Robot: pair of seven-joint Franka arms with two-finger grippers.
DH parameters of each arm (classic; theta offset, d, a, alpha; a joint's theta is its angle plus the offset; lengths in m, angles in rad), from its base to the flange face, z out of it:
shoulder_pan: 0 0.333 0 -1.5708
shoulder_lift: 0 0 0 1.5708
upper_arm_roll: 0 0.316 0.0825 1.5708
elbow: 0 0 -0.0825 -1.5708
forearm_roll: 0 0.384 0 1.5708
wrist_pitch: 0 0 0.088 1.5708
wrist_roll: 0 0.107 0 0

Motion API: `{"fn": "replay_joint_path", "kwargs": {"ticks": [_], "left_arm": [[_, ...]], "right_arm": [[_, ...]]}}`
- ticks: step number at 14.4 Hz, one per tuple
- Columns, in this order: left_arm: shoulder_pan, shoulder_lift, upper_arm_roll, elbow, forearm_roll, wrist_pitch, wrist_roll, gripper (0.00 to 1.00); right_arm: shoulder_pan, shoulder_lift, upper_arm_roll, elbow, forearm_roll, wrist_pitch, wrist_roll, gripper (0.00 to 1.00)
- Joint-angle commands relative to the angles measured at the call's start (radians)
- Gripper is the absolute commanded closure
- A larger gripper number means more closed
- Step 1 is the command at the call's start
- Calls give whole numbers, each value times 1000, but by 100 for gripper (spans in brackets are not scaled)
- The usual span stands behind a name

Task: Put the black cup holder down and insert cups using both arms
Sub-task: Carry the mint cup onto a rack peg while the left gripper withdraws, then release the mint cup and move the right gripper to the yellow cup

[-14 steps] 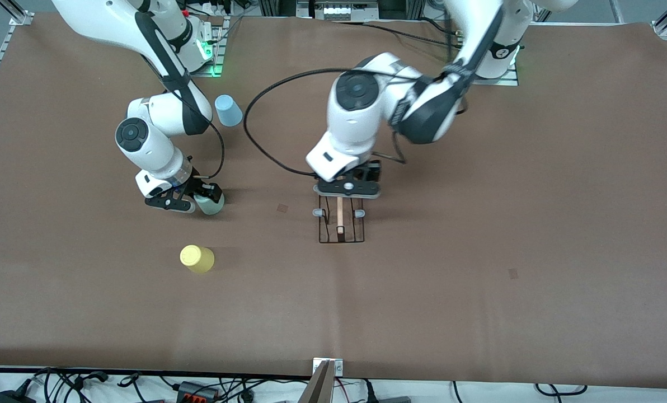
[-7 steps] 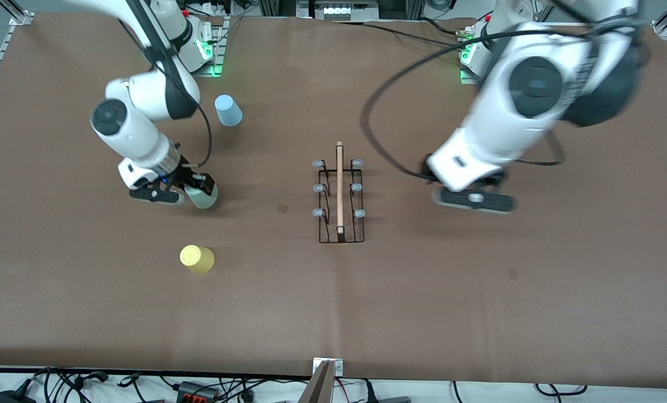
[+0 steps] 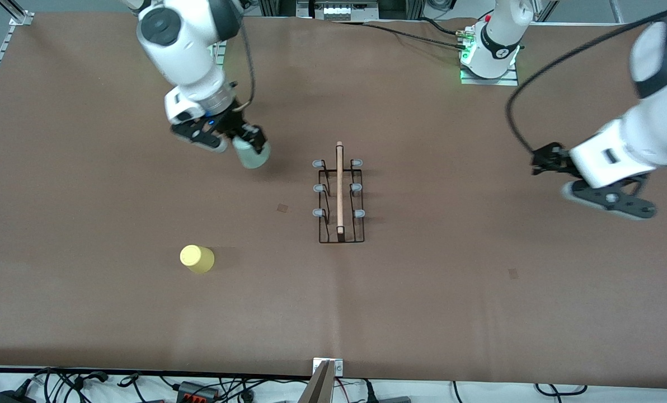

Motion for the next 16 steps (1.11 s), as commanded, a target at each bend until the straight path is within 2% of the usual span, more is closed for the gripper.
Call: {"fn": "replay_joint_path", "kwargs": {"ticks": [1,3,5,6,8,9,12,13,14,16], "left_arm": [[33,-28,-22,-32,-3,-27,25,0],[33,-25,-22,-28,-4,-41,29,0],[34,-26,-19,-32,-4,-49,23,0],[45,-41,-28,-37,-6,-88,31,0],[62,-57,-28,-43,-20,-78,16,0],[57,-98,-26,-79,-9,-52,14,0],[66,-290,-37,-366,13,129,-108,0],[69,-316,-44,-408,14,146,-180,0],[77,-316,-45,-410,10,152,-193,0],[106,-327,-45,-420,8,207,-190,0]], "right_arm": [[88,153,-4,161,-40,-24,216,79],[151,233,-4,212,-121,-17,331,79],[165,270,-4,220,-177,11,398,79],[166,280,-4,220,-177,22,403,79],[170,288,-2,220,-177,26,405,79],[173,288,-2,220,-177,34,408,79],[173,303,-2,220,-175,66,408,78],[179,314,-2,220,-177,75,406,67],[179,322,-2,220,-178,77,402,60],[179,331,-2,220,-178,79,399,56]]}}
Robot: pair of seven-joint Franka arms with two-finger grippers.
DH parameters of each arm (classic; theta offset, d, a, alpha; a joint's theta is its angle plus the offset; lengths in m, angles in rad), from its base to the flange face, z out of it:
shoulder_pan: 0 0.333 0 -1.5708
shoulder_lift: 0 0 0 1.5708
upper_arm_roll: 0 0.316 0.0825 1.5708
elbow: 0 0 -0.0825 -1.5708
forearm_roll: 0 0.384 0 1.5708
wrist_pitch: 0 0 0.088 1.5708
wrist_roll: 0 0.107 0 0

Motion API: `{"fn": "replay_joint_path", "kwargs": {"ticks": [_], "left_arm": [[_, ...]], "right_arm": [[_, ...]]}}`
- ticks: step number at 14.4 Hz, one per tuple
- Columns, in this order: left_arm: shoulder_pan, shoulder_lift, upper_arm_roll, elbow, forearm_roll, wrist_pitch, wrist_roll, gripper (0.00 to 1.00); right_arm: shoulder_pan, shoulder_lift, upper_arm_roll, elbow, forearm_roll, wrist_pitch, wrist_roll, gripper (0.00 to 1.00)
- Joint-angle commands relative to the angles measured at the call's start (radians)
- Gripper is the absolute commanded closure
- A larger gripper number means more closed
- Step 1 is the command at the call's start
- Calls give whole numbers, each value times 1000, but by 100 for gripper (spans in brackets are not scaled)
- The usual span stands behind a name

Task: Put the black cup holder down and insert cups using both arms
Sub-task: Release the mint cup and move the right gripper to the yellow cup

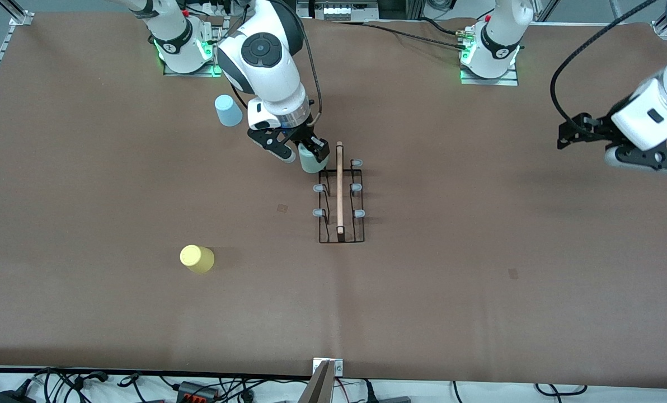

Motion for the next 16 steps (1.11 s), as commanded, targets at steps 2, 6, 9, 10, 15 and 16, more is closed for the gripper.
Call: {"fn": "replay_joint_path", "kwargs": {"ticks": [2,6,9,10,15,16], "left_arm": [[39,-68,-19,-70,10,67,-33,0],[33,-67,-26,-60,15,56,-31,0],[33,-68,-26,-52,14,47,-30,0],[33,-70,-24,-52,12,44,-33,0],[30,-62,-26,-26,12,30,-36,0],[30,-62,-26,-26,12,22,-36,0]], "right_arm": [[10,25,-3,16,-20,10,16,26],[-31,-19,-8,4,-12,-31,-111,0],[-169,-85,-8,-1,-5,-172,-434,0],[-224,-97,-8,-3,-5,-213,-570,0],[-453,-52,-20,3,-37,-209,-1065,0],[-467,-18,-44,10,-73,-171,-1149,0]]}}
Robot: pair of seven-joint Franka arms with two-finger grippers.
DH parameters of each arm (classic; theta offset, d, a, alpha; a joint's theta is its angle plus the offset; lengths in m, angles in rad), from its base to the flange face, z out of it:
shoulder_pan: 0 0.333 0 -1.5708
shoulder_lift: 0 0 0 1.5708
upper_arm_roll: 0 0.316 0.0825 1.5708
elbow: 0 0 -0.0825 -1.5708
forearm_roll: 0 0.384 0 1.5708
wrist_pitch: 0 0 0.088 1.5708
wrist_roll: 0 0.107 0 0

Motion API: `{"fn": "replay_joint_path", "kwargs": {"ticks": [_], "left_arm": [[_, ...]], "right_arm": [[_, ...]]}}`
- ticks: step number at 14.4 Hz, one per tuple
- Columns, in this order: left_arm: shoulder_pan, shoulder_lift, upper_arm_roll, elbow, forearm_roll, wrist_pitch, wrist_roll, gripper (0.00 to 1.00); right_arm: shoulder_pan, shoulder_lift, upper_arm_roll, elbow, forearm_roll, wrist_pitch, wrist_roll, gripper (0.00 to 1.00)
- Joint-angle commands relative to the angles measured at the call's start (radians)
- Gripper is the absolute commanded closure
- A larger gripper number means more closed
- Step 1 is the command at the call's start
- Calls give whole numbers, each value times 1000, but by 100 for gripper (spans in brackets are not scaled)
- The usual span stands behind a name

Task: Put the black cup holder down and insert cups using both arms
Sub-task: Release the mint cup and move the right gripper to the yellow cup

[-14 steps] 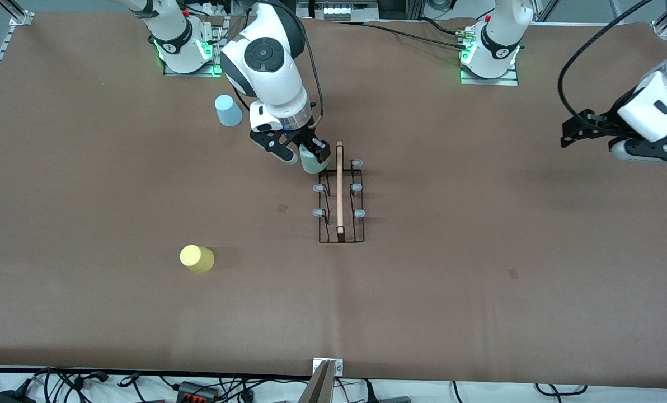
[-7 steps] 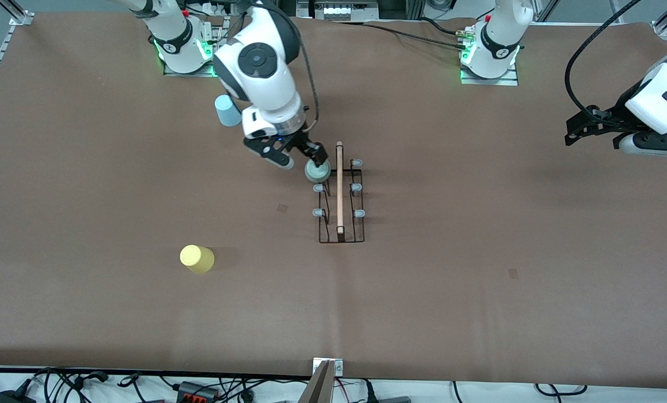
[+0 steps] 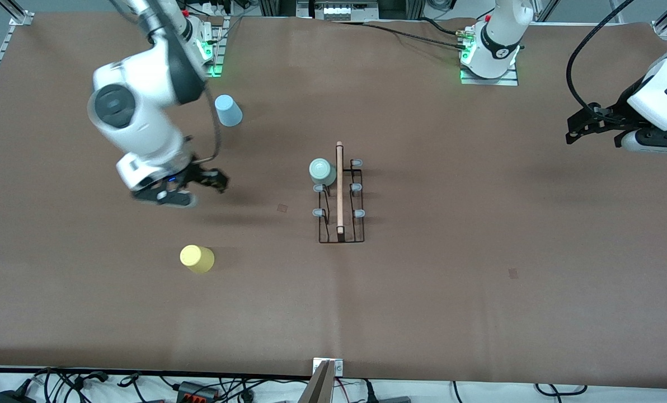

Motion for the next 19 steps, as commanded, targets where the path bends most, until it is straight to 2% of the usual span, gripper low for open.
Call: {"fn": "replay_joint_path", "kwargs": {"ticks": [1,2,7,14,19], "left_arm": [[3,-10,-10,11,12,-34,-13,0],[1,-8,-10,20,10,-37,-14,0],[1,-5,-10,23,10,-39,-12,0],[1,-2,-10,23,14,-39,-14,0],[0,-2,-10,24,14,-39,-14,0]], "right_arm": [[-29,91,-34,14,-76,92,-188,0],[-29,126,-59,36,-82,136,-229,0],[-20,259,-79,146,-87,218,-279,0],[-9,375,-88,154,-84,431,-285,0],[1,404,-93,154,-86,486,-285,0]]}}
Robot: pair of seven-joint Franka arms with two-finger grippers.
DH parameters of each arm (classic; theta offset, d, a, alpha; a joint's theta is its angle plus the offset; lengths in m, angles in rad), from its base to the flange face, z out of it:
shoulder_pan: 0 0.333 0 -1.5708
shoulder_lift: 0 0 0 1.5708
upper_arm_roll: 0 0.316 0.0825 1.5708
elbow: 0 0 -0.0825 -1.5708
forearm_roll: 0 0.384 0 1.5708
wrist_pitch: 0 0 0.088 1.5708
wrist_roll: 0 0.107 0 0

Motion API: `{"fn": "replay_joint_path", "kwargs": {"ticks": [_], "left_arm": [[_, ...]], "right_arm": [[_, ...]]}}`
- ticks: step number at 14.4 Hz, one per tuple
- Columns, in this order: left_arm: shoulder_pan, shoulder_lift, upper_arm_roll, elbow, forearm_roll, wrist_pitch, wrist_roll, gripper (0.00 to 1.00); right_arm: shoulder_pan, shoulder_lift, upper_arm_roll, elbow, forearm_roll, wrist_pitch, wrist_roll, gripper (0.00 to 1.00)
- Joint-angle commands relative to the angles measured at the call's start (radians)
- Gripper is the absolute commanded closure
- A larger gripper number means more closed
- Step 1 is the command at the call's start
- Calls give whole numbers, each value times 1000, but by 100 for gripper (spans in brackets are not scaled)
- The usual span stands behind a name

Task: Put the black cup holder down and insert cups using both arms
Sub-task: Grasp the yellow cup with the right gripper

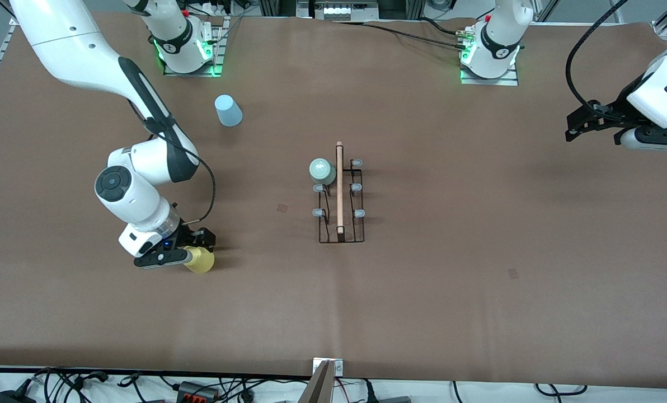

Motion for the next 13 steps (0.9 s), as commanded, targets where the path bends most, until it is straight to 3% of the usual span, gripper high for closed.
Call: {"fn": "replay_joint_path", "kwargs": {"ticks": [1,11,12,13], "left_arm": [[1,-2,-7,17,14,-21,-10,0],[1,0,-7,17,15,-21,-10,0],[1,0,-7,19,15,-21,-8,0],[1,0,-7,19,15,-21,-8,0]], "right_arm": [[9,23,-12,22,-13,21,-11,0],[17,54,-43,22,-32,85,-11,0],[18,54,-43,22,-32,85,-11,13],[22,54,-43,22,-32,84,-12,33]]}}
